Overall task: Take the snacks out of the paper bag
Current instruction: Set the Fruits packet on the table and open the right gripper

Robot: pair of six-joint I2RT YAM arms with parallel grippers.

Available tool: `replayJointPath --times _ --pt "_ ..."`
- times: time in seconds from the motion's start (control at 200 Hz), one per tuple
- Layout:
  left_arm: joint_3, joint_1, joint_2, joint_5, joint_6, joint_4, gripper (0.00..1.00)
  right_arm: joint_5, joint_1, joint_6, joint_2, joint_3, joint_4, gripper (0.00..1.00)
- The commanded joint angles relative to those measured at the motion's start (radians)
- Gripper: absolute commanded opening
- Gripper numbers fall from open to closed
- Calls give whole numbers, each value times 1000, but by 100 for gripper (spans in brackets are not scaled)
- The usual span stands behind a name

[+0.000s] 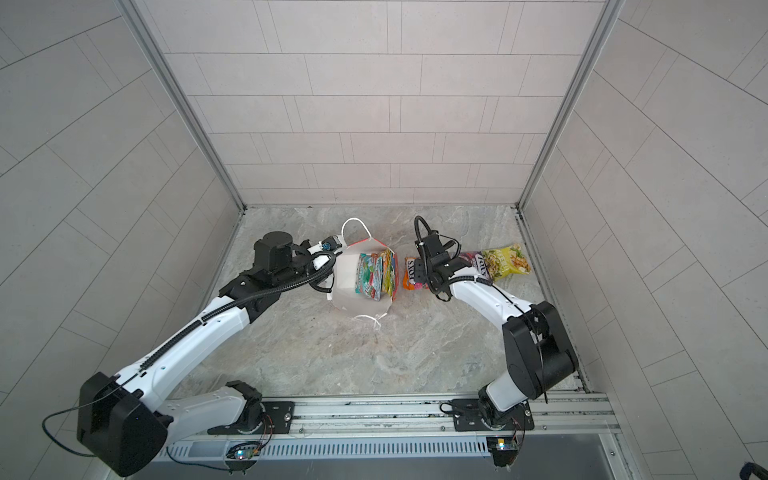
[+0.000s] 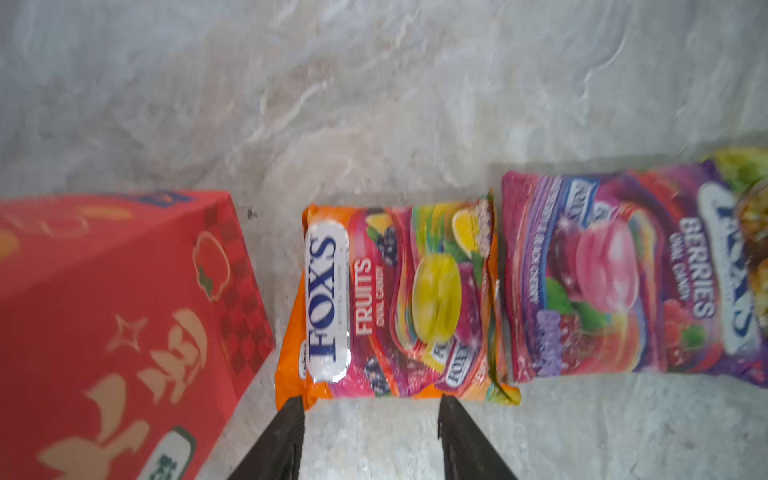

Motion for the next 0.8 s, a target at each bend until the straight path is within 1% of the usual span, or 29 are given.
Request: replayJointPath --times 0.0,0.195,0.4,0.51,0.585,0.796 --pt "8 -3 6 -5 -10 20 0 -6 15 36 -10 -67 28 53" --pt "13 -3 9 -7 -12 17 0 14 14 61 63 -59 51 51" --pt "8 -4 -3 -6 -11 17 0 78 6 87 147 -13 55 50" --pt "3 -4 -10 -4 -11 22 0 102 -4 89 177 -2 70 50" --pt "3 -4 -14 -5 -11 21 0 95 -13 87 197 11 73 50" --pt "-3 -3 -22 -10 -6 21 0 129 -23 75 217 31 68 50"
